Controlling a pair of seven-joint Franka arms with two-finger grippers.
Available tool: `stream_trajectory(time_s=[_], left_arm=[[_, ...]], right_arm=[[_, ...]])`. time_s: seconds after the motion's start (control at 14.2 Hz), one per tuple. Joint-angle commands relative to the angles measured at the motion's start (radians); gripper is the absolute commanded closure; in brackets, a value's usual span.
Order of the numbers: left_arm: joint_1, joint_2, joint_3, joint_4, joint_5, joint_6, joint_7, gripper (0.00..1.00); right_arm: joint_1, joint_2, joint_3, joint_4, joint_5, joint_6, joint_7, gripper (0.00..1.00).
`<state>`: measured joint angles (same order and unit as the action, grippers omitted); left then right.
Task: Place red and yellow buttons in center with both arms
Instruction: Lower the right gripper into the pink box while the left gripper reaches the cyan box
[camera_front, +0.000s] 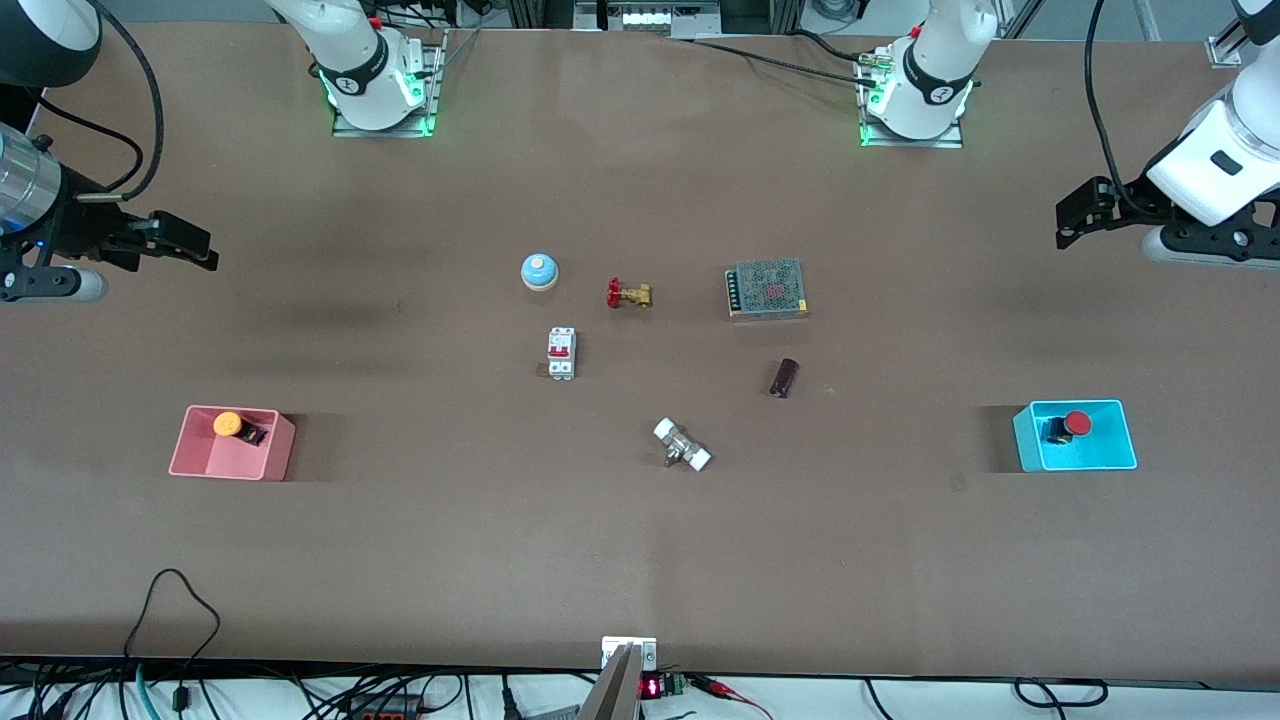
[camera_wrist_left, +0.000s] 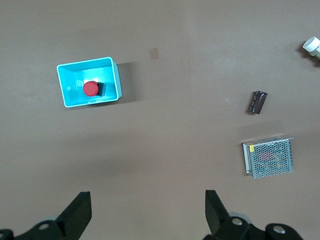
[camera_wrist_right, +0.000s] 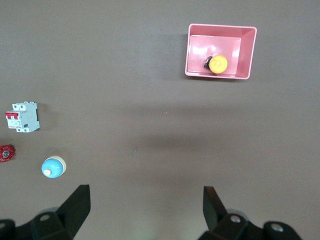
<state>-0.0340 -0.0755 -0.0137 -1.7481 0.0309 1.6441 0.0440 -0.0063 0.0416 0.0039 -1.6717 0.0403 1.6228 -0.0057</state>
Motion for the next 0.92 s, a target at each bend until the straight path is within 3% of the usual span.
stream_trajectory(time_s=[0.0,0.49,0.85], left_arm=[[0.003,0.029,0.001,0.039,-0.016,-0.023,0.001,0.0],[0.005,0.045,0.003,0.056,-0.011,-0.027,-0.006,0.0],[0.006,0.14,0.011,0.082,-0.002,-0.072,0.005,0.0]], right_arm=[[0.0,0.011,0.002,0.027,0.006,-0.026,0.019,0.0],[-0.006,0.014,0.002,0.026,0.0,-0.026,0.0,0.0],[-0.034,0.084,-0.005,0.032,-0.026,0.041,-0.066,0.0]])
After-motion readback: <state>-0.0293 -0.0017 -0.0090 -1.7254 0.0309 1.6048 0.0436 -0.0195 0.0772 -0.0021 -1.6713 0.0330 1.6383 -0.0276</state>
